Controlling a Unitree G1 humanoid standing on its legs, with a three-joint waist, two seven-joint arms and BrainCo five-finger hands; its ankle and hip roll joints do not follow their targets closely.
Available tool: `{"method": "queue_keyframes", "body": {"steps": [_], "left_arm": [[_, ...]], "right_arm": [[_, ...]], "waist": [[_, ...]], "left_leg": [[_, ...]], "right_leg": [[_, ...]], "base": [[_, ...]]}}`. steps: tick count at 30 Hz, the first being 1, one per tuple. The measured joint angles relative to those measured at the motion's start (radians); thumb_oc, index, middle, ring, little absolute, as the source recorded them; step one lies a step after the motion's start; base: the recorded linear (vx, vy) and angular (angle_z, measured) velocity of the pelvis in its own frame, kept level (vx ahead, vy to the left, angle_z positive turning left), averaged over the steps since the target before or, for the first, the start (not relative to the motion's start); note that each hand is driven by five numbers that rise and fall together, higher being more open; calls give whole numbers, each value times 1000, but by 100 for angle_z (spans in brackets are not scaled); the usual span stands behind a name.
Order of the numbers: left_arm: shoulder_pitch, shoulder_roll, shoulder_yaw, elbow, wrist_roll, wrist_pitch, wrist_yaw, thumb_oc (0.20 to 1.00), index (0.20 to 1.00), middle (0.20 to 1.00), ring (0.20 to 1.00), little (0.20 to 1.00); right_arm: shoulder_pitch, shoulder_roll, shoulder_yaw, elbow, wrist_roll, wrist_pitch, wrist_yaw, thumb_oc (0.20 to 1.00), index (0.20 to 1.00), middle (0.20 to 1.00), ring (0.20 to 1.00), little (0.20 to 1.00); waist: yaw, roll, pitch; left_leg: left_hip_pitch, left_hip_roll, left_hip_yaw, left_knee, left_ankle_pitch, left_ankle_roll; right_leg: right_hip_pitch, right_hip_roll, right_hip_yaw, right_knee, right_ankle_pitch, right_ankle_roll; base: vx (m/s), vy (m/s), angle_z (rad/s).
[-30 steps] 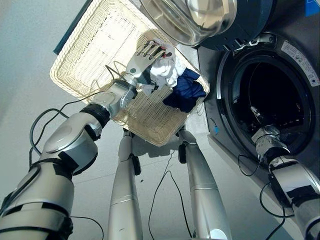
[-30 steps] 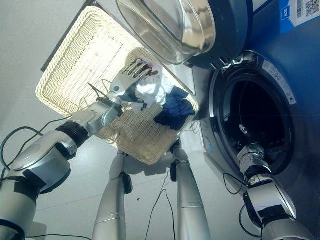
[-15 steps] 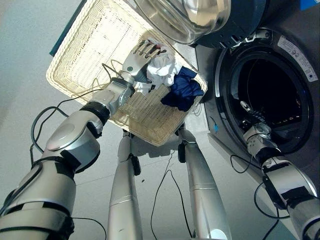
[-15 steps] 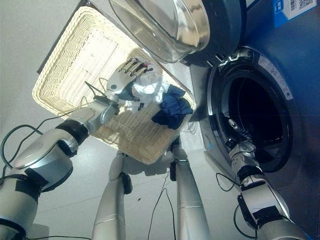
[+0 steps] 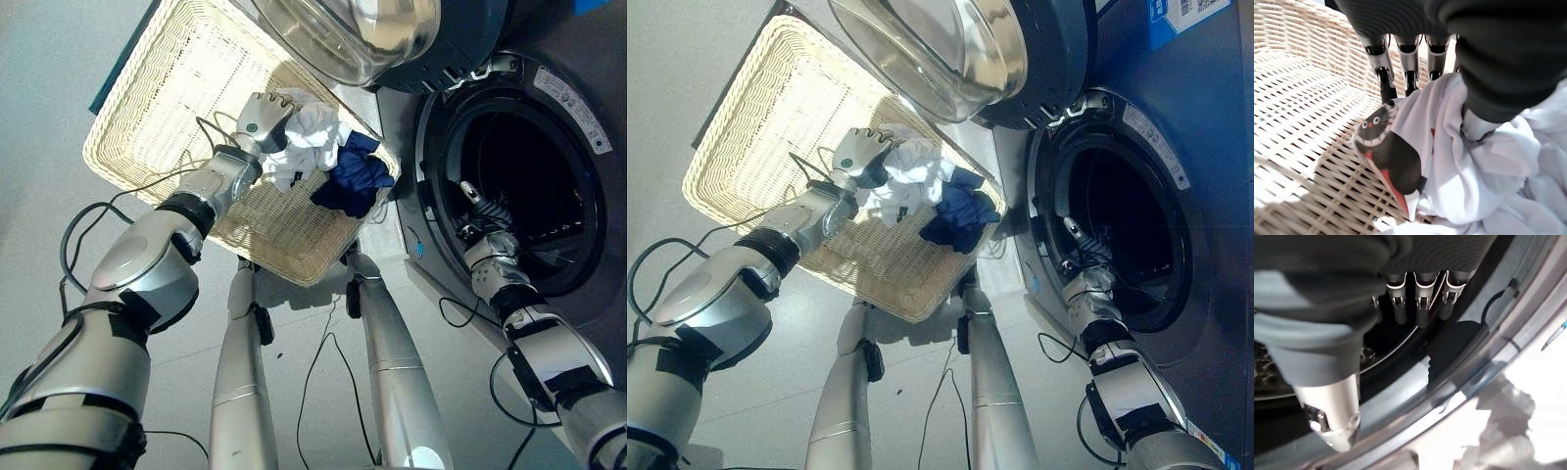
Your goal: Put the clothes into the washing machine.
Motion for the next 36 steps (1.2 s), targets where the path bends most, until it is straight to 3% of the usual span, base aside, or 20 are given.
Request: {"method": "queue_keyframes", "body": {"steps": [4,9,13,17,19,22,27,36], "left_arm": [[47,0,76,-10,-109,-38,19,200,200,200,200,200],[182,-12,274,-96,-295,-99,38,200,200,200,200,200],[354,-23,474,-220,-461,-182,40,200,200,200,200,200],[421,-43,529,-281,-529,-239,40,200,200,200,200,200],[503,-62,605,-425,-572,-290,20,200,200,200,200,200],[525,-87,632,-499,-573,-352,-2,200,200,200,200,200],[578,-123,693,-700,-605,-396,-122,200,200,200,200,200],[629,-154,728,-893,-652,-420,-299,200,200,200,200,200]], "right_arm": [[25,31,40,-121,0,-34,29,1000,1000,1000,1000,1000],[69,61,56,-276,-10,-73,0,1000,1000,1000,1000,1000],[123,77,47,-411,-110,-91,-149,1000,1000,1000,1000,1000],[153,81,29,-462,-200,-89,-252,1000,1000,1000,1000,1000],[201,102,-15,-601,-306,-72,-341,1000,1000,1000,1000,1000],[219,117,-27,-684,-415,-59,-384,1000,1000,1000,1000,1000],[244,143,-29,-827,-531,-33,-345,1000,1000,1000,1000,1000],[271,162,-21,-952,-548,-14,-184,1000,1000,1000,1000,1000]], "waist": [[4,0,0],[23,1,0],[37,1,0],[59,1,0],[70,2,1],[81,2,1],[82,3,1],[89,4,2]], "left_leg": [[0,1,1,-1,-2,-2],[0,6,0,-1,-4,-6],[0,6,-1,-2,-4,-6],[0,6,-4,-4,-4,-7],[0,3,-5,-10,-4,-6],[0,0,-7,-10,-3,-5],[1,-4,-10,-11,-2,-4],[3,-5,-9,-9,-1,-2]], "right_leg": [[-6,4,7,1,1,-2],[-7,9,9,0,2,-4],[-7,9,9,3,2,-4],[-7,9,9,4,-1,1],[-9,6,9,5,-3,2],[-9,4,9,8,-4,4],[-10,-1,8,19,-13,6],[-10,-3,8,23,-17,6]], "base": [[-10,-9,-4],[-6,-8,-1],[-13,-28,1],[-1,3,1],[4,11,4],[0,0,0],[3,0,2],[0,0,0]]}}
